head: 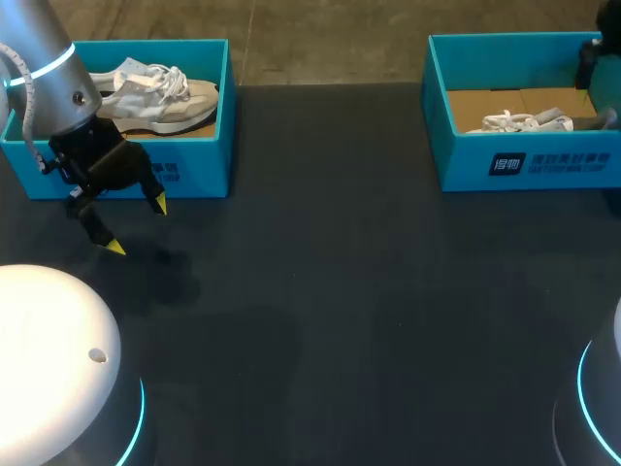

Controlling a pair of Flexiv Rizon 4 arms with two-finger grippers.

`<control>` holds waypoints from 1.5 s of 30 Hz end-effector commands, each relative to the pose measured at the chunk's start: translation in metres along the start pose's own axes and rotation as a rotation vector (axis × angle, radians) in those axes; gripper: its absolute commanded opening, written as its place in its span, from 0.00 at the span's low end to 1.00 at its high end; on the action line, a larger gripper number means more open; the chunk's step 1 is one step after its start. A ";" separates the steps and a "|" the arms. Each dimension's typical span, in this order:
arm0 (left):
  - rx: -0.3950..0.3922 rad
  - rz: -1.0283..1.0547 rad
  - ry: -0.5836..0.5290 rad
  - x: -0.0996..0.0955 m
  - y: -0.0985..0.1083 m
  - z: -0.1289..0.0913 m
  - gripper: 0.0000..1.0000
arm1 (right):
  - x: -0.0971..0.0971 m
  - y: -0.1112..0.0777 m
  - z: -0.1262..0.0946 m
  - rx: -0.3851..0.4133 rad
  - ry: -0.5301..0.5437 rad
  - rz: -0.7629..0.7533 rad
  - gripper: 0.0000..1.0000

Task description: Take the shoe out of the shoebox, open the shoe tongue, remove and reinsert the insole, then place the shoe into the shoebox

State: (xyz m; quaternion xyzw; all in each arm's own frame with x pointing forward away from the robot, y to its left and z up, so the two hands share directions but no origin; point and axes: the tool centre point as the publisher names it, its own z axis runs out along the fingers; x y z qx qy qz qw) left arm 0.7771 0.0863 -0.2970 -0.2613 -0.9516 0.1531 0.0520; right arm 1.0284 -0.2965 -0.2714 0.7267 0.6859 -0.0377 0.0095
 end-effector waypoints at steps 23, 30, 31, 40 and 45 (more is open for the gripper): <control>-0.001 0.001 -0.002 0.001 0.000 0.000 1.00 | 0.067 -0.079 -0.074 -0.015 0.064 0.071 1.00; -0.001 0.001 -0.002 0.001 0.000 0.000 1.00 | 0.067 -0.079 -0.074 -0.015 0.064 0.071 1.00; -0.001 0.001 -0.002 0.001 0.000 0.000 1.00 | 0.067 -0.079 -0.074 -0.015 0.064 0.071 1.00; 0.005 0.092 -0.019 -0.007 0.017 -0.025 1.00 | 0.067 -0.079 -0.074 -0.015 0.064 0.071 1.00; -0.044 0.222 -0.011 -0.024 0.054 -0.054 1.00 | 0.067 -0.079 -0.074 -0.015 0.064 0.071 1.00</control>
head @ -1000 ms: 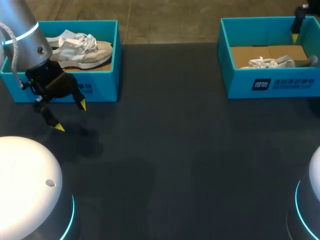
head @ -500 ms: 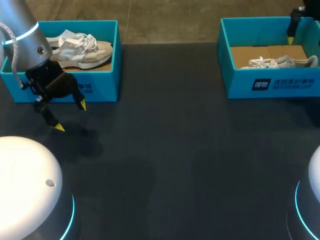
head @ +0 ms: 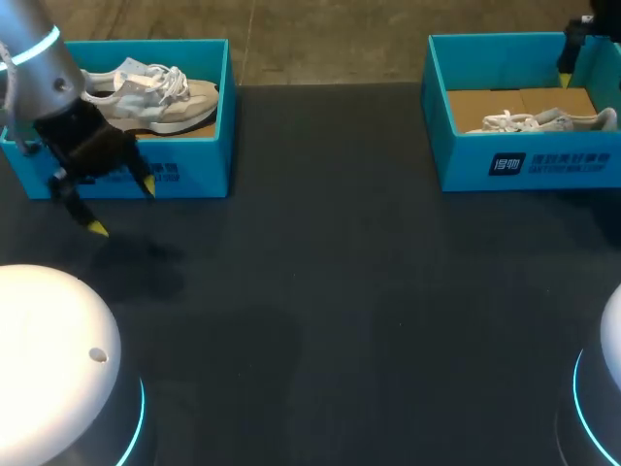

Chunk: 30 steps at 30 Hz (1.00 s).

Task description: Take the shoe out of the shoebox, open the shoe tongue, remove and reinsert the insole, then place the shoe into the shoebox

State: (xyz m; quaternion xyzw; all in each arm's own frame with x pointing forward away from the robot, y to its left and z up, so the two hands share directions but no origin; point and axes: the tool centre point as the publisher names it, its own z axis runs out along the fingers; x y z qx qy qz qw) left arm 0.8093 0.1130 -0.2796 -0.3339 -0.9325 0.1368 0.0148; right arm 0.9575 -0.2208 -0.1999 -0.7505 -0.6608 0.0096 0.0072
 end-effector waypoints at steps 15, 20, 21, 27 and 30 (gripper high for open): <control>-0.063 0.390 -0.047 -0.053 0.144 -0.099 1.00 | 0.000 -0.001 0.000 -0.003 -0.001 0.002 1.00; -0.063 0.390 -0.047 -0.053 0.144 -0.099 1.00 | 0.000 -0.001 0.000 -0.003 -0.001 0.002 1.00; -0.063 0.390 -0.047 -0.053 0.144 -0.099 1.00 | 0.000 -0.001 0.000 -0.003 -0.001 0.002 1.00; -0.063 0.390 -0.047 -0.053 0.144 -0.099 1.00 | 0.000 -0.001 0.000 -0.003 -0.001 0.002 1.00; -0.077 0.390 -0.047 -0.056 0.148 -0.100 1.00 | 0.000 -0.001 0.000 -0.003 -0.001 0.002 1.00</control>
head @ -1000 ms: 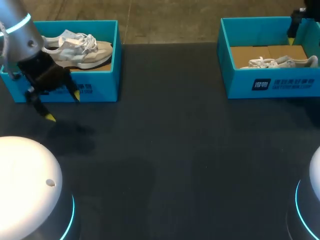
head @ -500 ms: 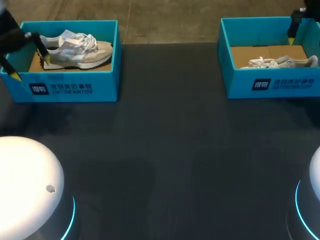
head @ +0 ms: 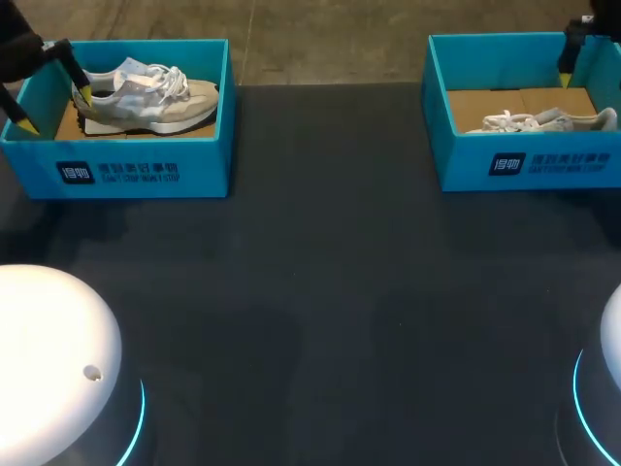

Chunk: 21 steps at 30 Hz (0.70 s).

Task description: Take the shoe out of the shoebox, open the shoe tongue, remove and reinsert the insole, then place the shoe into the shoebox

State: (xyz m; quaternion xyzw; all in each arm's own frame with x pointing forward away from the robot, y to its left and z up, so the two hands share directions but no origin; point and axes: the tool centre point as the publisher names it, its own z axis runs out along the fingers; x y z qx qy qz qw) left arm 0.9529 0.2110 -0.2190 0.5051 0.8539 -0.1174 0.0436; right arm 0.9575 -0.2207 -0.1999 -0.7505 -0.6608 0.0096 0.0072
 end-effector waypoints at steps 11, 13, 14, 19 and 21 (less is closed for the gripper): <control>-0.124 0.246 0.041 -0.021 0.118 -0.005 1.00 | 0.000 -0.001 0.000 -0.003 -0.001 0.002 1.00; -0.134 0.261 0.068 -0.026 0.139 -0.004 1.00 | 0.000 -0.001 0.000 -0.003 -0.001 0.002 1.00; -0.129 0.307 0.073 -0.026 0.146 -0.003 1.00 | 0.000 -0.001 0.000 -0.003 -0.001 0.002 1.00; -0.068 0.330 0.111 -0.036 0.184 -0.003 1.00 | 0.000 -0.001 0.000 -0.003 -0.001 0.002 1.00; -0.073 0.330 0.125 -0.040 0.196 -0.002 1.00 | 0.000 -0.001 0.000 -0.003 -0.001 0.002 1.00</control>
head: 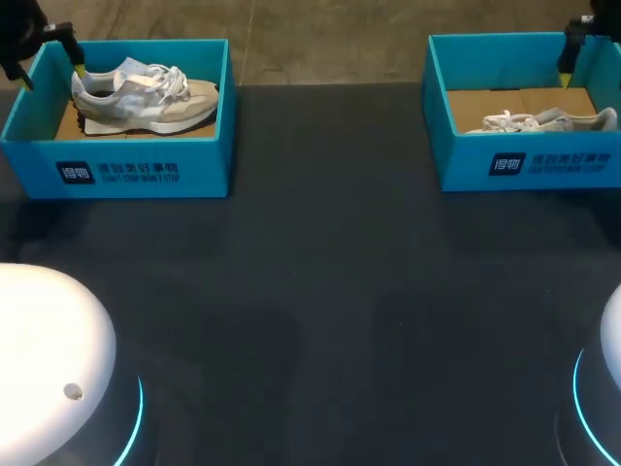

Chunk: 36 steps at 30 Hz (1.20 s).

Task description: Take the shoe out of the shoebox, open the shoe tongue, remove and reinsert the insole, then place the shoe into the shoebox

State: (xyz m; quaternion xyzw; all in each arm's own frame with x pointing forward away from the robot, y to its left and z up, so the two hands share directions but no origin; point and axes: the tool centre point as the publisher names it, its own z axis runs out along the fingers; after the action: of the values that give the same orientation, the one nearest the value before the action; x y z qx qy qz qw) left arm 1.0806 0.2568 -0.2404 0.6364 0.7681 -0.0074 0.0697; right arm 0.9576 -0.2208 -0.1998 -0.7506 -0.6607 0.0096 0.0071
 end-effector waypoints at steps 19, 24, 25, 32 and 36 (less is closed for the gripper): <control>0.046 0.133 0.063 0.002 0.089 0.017 1.00 | 0.000 -0.001 0.000 -0.003 -0.001 0.002 1.00; -0.012 0.150 0.070 0.007 0.095 0.036 1.00 | 0.000 -0.001 0.000 -0.003 -0.001 0.002 1.00; 0.001 0.141 0.063 0.009 0.098 0.040 1.00 | 0.000 -0.001 0.000 -0.003 -0.001 0.002 1.00; 0.019 0.153 0.058 0.014 0.102 0.056 1.00 | 0.000 -0.001 0.000 -0.003 -0.001 0.002 1.00; 0.019 0.145 0.057 0.013 0.106 0.067 1.00 | 0.000 -0.001 0.000 -0.003 -0.001 0.002 1.00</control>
State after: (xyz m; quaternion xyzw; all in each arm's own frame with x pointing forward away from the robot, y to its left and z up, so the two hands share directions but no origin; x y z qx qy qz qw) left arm 1.1809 0.2828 -0.2913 0.6900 0.7224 0.0124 0.0436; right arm 0.9575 -0.2208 -0.1998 -0.7506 -0.6607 0.0096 0.0072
